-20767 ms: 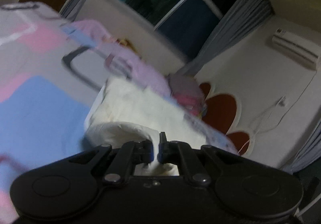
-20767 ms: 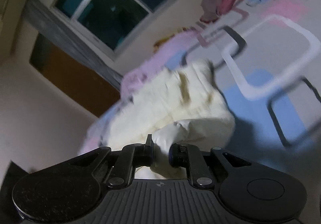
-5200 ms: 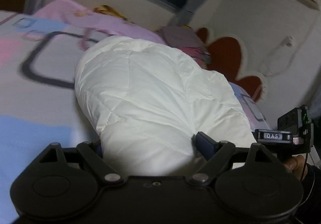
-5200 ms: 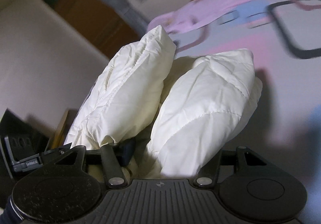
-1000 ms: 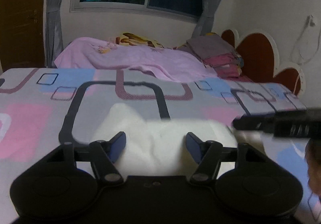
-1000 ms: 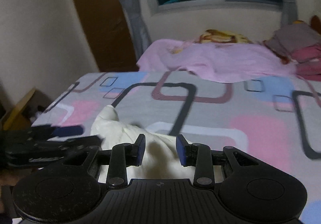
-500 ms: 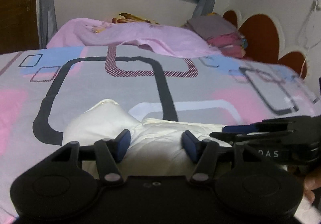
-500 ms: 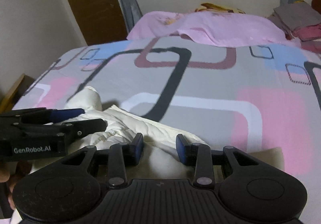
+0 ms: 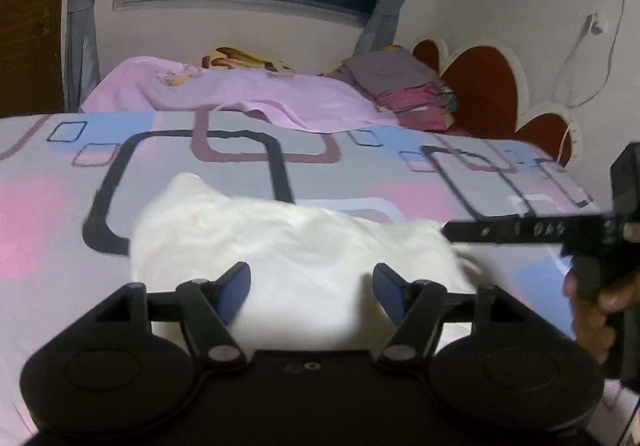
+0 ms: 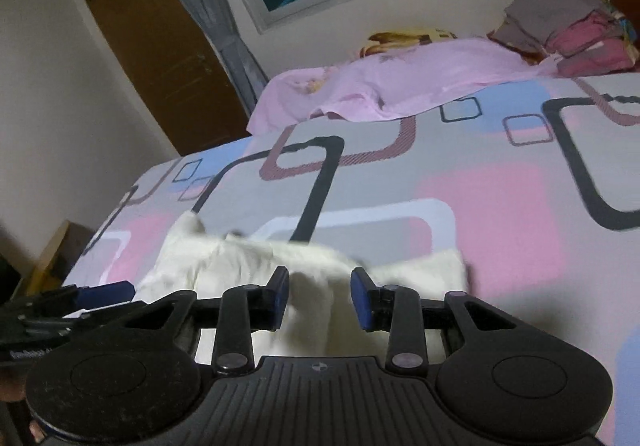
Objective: Fold large clothes
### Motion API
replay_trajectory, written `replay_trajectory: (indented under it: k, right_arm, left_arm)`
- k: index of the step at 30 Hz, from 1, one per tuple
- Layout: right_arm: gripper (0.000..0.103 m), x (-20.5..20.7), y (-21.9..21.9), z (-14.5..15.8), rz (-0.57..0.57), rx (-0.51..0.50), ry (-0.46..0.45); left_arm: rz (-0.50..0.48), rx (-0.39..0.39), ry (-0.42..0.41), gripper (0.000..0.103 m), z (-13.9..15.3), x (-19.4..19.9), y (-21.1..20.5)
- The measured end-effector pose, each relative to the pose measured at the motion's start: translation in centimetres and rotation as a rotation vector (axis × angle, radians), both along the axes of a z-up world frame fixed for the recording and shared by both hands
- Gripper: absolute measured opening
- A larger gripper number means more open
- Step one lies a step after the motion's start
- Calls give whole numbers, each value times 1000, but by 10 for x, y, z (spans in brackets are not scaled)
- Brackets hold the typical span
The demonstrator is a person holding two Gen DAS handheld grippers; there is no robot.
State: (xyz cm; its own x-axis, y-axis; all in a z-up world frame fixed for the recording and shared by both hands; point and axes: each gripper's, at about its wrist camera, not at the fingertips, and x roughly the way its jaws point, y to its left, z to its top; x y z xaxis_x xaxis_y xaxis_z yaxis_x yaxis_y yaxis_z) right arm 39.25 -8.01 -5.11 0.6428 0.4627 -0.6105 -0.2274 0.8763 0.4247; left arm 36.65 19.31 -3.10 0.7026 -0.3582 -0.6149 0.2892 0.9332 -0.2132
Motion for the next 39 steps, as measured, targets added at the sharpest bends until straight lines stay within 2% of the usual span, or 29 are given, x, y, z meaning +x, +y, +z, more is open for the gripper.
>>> replay_trajectory:
  k: [5,9,13,14,16,18,23,26,27,30,32,33,39]
  right_arm:
    - [35,-8,22,-28,13,-47,43]
    - [34,-10,20,-41,-1,-21,54]
    - [35,-24,6,-19,-37,6,33]
    - [35,-34,-1,-10,-44,15,15]
    - [35,-56,-11,4,-52,0,-1]
    - [35,-83,-20,13,-45,2,-21]
    - [35,-146,-21,13,-15,-3,-11]
    - [35,-158,-1,-6,23,-63,40]
    - [35,-158,2,-16,23,-81,67]
    - [35,-160,0,-32,7,-67,125]
    - [35,-169,-8,-23,-14,-52,110]
    - [35,-179,-13,-13,-24,-41,82]
    - [35,-252,-30,43,-20,-60,-57]
  left_arm:
    - [17,68,9,68,-26,-4,-23]
    - [21,97,3,69,-37,-5,-26]
    - [24,127,-7,69,-21,-19,-27]
    - [31,126,-23,79,-15,-26,-26]
    - [37,134,-66,91,-5,-47,-24]
    - [47,158,-91,93,1,-71,-23]
    - [80,154,-44,93,-6,-117,-23]
    - [90,152,20,94,-27,-125,-25]
    - [100,175,29,94,-33,-127,-26]
    - [131,216,45,91,-40,-137,-26]
    - [154,202,55,82,-36,-149,-22]
    - [157,187,51,82,-31,-157,-20]
    - [188,160,-43,93,11,-217,-21]
